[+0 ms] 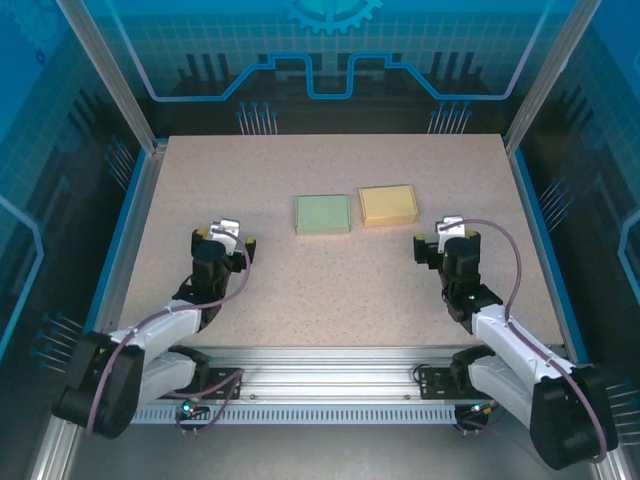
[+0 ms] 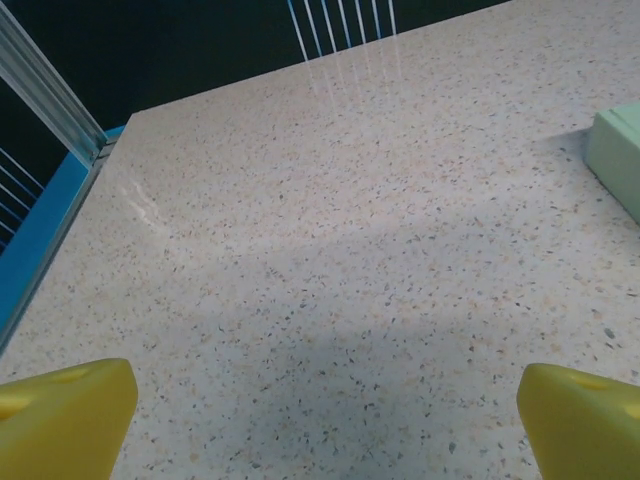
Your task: Fold the paper box
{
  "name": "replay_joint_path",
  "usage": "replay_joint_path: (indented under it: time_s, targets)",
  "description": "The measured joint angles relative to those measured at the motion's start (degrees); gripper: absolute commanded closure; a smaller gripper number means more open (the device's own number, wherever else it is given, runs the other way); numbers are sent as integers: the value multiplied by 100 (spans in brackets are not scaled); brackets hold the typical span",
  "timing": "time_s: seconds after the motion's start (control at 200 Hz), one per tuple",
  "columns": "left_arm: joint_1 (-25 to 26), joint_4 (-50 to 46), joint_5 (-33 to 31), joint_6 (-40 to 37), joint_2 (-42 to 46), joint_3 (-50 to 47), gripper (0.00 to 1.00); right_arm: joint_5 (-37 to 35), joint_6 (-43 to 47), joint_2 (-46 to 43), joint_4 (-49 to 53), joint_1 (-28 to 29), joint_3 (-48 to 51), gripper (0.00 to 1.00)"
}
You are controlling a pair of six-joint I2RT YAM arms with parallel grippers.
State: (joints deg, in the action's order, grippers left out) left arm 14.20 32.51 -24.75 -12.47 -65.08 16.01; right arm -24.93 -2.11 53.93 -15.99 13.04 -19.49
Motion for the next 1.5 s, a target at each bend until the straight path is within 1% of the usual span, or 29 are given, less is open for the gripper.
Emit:
replay_joint_path:
  time_s: [0.16,0.3,0.345,0.415,0.515,0.605,0.735,0.87,0.991,1.056,1.131,1.251,1.501]
  targets:
    - [-44,1038,131,118,-966,-9,1,278,-24,363,-597,-345,149,0]
    - [-101,2011,249,170,-1779,-7,1,426,-39,774,-1104,-444,223,0]
    - [-140,2188,251,203,-1961,-4,1,463,-42,903,-1287,-450,251,0]
    - [-315,2356,402,321,-2050,-22,1,555,-44,1128,-1552,-461,269,0]
    - [-752,2822,710,555,-2271,-9,1,710,-42,1440,-1934,-487,269,0]
    - [-984,2621,1084,667,-2354,87,1,817,-35,1714,-2133,-485,258,0]
    - [-1134,2382,1585,817,-2356,306,1,988,66,1919,-2365,-498,256,0]
    - [-1311,2173,1937,962,-2356,490,1,1220,181,2326,-2811,-562,236,0]
    - [-1346,2083,2079,1025,-2356,496,1,1458,302,2942,-3093,-570,116,0]
    - [-1360,2013,2127,1088,-2356,498,1,1567,332,3156,-3027,-588,-11,0]
    - [-1381,1980,2155,1110,-2356,505,1,1709,308,3200,-2857,-695,-199,0]
    - [-1388,1978,2166,1110,-2356,507,1,1886,236,3202,-2859,-988,-396,0]
    - [-1388,1961,2166,1110,-2356,507,1,1950,216,3202,-2769,-999,-413,0]
